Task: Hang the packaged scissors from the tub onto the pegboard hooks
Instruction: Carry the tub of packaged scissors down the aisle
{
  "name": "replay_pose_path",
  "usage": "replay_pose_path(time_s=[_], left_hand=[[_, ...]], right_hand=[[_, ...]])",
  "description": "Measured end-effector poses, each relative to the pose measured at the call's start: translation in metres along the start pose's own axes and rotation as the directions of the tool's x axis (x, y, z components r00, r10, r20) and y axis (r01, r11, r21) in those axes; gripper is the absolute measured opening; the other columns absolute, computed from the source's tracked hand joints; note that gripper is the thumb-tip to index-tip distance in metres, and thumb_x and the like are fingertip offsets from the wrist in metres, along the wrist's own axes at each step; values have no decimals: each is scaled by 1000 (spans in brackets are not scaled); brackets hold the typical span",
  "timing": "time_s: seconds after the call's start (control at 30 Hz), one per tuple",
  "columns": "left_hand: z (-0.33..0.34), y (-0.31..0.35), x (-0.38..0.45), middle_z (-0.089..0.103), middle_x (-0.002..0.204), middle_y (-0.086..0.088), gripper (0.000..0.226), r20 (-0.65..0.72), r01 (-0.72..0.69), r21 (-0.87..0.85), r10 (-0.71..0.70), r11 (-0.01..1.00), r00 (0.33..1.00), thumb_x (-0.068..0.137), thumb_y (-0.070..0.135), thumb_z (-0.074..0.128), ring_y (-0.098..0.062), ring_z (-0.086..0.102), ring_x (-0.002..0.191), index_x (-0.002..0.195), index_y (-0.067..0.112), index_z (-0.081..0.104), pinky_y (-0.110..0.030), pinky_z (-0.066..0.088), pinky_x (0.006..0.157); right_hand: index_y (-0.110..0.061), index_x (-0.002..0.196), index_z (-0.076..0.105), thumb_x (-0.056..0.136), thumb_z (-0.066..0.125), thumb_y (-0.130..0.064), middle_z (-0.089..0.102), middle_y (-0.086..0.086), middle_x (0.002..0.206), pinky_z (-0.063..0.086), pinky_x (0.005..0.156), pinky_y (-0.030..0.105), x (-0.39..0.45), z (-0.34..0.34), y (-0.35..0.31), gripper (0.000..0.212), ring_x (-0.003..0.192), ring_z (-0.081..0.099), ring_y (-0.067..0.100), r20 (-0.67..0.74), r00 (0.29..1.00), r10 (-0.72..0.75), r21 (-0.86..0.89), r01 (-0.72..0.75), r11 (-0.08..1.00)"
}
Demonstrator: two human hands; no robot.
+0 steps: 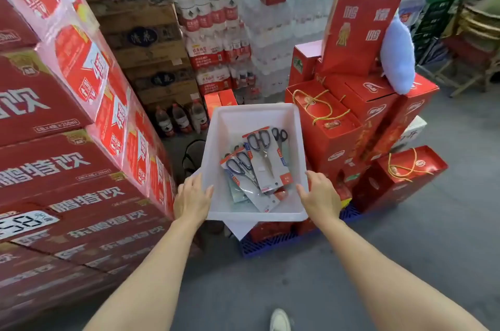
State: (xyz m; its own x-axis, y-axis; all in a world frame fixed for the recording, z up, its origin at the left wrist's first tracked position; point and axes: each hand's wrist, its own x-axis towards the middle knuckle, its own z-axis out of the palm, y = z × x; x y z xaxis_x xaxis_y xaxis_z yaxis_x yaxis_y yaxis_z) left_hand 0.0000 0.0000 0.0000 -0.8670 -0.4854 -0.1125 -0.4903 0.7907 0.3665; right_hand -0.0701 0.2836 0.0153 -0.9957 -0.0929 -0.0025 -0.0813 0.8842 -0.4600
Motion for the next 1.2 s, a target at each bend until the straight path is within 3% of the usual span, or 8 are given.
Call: replay_pose_path(time_s=[0.2,0.3,0.4,0.47,0.57,0.73,0.83,1.2], left_hand=[[25,-4,56,36,148,-5,57,5,84,-58,-84,995,996,98,38,47,-30,42,126,149,25,26,-46,46,91],[43,-10,87,33,149,-8,65,20,89,-135,-87,987,996,97,38,49,-33,45,123,152,29,15,-48,47,93],[57,-8,109,36,146,-12,68,35,97,-161,-93,982,995,98,37,48,-36,49,119,153,32,9,-49,48,90],[64,-8,119,41,139,-13,68,20,106,-143,-104,984,994,98,39,47,-37,52,112,153,34,7,-48,48,85],[72,-12,127,48,119,-11,69,2,107,-128,-108,986,994,98,41,48,-33,57,90,153,38,7,-42,48,70],[71,-18,122,51,97,-8,74,-53,99,-239,-114,966,992,95,31,59,-30,58,79,152,41,14,-44,53,74],[65,-24,105,53,96,-8,75,-86,101,-266,-128,959,988,94,29,62,-29,59,81,153,38,17,-42,53,75],[41,-35,-36,60,128,-14,74,-261,270,-307,-354,912,898,94,29,61,-38,60,110,154,39,18,-47,54,82]], right_hand=[[-13,146,36,91,63,-35,47,9,138,48,90,41,45,28,0,65,120,47,28,-64,990,123,57,-119,991],[-16,153,23,93,59,-35,41,10,141,48,78,38,63,47,2,72,116,52,29,-38,983,179,90,-175,980],[-21,155,16,97,51,-37,44,12,136,42,67,33,73,64,3,70,100,59,31,-20,973,231,82,-228,970],[-24,155,15,98,49,-36,49,13,126,41,64,34,78,73,5,68,91,60,34,-24,969,245,77,-242,967],[-28,155,17,98,50,-27,56,14,116,44,71,39,86,81,9,66,94,60,36,-40,970,241,106,-236,966],[-27,153,25,96,55,-21,63,17,109,47,80,42,86,81,11,65,98,60,35,-80,972,220,176,-204,963],[-27,152,28,95,57,-21,64,17,107,48,78,41,78,78,7,64,97,60,35,-88,977,192,201,-171,964],[-33,151,30,94,59,-20,66,11,112,50,75,39,31,47,5,64,89,63,30,2,997,-74,237,71,969]])
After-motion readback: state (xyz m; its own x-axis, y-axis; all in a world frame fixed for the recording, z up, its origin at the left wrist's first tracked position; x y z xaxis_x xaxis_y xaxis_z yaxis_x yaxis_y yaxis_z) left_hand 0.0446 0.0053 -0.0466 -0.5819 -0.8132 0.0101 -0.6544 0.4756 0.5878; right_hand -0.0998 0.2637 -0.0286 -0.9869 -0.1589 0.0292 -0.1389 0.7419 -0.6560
